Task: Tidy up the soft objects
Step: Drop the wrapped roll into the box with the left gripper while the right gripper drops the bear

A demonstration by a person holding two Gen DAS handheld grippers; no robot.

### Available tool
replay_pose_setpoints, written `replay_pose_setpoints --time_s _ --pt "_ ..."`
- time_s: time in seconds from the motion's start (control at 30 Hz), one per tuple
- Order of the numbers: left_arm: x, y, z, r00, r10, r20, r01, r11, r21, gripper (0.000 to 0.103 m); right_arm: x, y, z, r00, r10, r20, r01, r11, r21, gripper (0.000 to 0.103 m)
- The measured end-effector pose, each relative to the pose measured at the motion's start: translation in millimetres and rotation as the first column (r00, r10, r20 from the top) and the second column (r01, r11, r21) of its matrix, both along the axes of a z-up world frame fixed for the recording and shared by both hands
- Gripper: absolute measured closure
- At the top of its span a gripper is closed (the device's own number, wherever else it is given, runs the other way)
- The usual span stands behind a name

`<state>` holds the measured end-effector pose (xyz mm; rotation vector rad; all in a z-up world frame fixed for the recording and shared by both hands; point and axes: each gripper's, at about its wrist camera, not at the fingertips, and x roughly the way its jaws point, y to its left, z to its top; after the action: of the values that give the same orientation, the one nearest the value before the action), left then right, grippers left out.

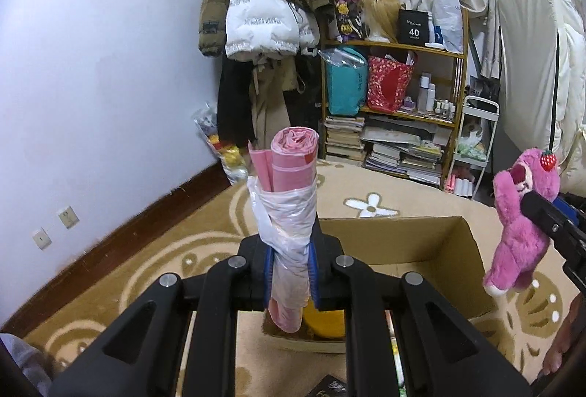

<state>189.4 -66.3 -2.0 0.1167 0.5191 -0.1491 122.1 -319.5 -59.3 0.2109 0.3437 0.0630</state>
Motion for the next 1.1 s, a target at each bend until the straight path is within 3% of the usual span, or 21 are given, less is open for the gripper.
replay_pose_setpoints --time_s 0.2,0.33,0.83,0.93,1.07,1.1 --pt "18.7 -6.0 -15.9 0.995 -0.027 -0.097 0.021 0.998 -0.058 0.089 15.9 -4.1 -10.7 1.0 0.014 -0.028 -0.014 1.0 -0.007 0.048" --pt "23.3 -16.1 -28.8 0.993 -0.037 -0.116 0.035 0.999 -0.024 0.088 26.1 -2.9 -29.3 0.996 0.031 -0.078 -0.031 1.0 -0.002 0.047" --pt "42.2 -5.6 -64.4 0.967 -0.002 -0.253 -0.015 0.998 -0.068 0.083 36.2 0.8 -57.0 0.984 0.054 -0.171 -0.054 0.999 0.004 0.042" --pt "41.0 -6.8 -63.7 0.969 0.008 -0.246 -0.018 0.999 -0.041 0.075 36.3 -2.5 -57.8 0.981 0.057 -0.184 -0.055 0.998 0.019 0.042" --pt "37.0 -6.0 -60.6 0.972 0.017 -0.235 -0.02 1.0 -0.014 0.048 34.6 -3.3 -55.3 0.981 0.056 -0.187 -0.054 0.998 0.015 0.034" --pt "35.2 -5.8 -59.3 0.973 0.023 -0.232 -0.026 1.0 -0.008 0.046 33.7 -3.2 -55.0 0.98 0.058 -0.19 -0.056 0.998 0.015 0.032"
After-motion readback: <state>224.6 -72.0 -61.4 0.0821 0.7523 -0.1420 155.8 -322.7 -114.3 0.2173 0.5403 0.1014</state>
